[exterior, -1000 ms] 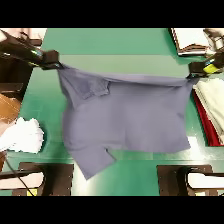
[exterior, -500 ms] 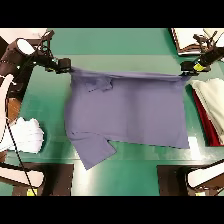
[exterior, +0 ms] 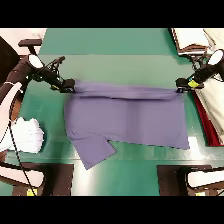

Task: Fold the shirts.

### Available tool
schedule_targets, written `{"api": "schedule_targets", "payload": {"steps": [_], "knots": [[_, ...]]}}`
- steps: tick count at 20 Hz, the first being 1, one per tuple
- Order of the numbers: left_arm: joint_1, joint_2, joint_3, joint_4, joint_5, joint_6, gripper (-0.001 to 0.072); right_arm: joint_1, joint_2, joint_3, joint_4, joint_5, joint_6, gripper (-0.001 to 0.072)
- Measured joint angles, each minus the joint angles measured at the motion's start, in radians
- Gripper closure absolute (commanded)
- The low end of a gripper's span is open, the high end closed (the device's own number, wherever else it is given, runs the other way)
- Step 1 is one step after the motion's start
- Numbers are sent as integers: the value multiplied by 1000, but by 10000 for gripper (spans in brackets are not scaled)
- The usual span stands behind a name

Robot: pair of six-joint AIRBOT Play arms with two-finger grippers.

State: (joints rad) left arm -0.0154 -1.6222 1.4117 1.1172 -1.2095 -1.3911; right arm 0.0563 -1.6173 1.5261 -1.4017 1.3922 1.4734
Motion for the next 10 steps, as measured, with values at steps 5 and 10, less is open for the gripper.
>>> {"api": "schedule_targets", "payload": {"steps": [5,10], "knots": [[-2,40,-29,-14,-17,-49,184,-13,46,-51,92,-18,-2,323],[-1,246,-175,62,-59,-79,183,-36,208,-156,137,8,-13,324]]}}
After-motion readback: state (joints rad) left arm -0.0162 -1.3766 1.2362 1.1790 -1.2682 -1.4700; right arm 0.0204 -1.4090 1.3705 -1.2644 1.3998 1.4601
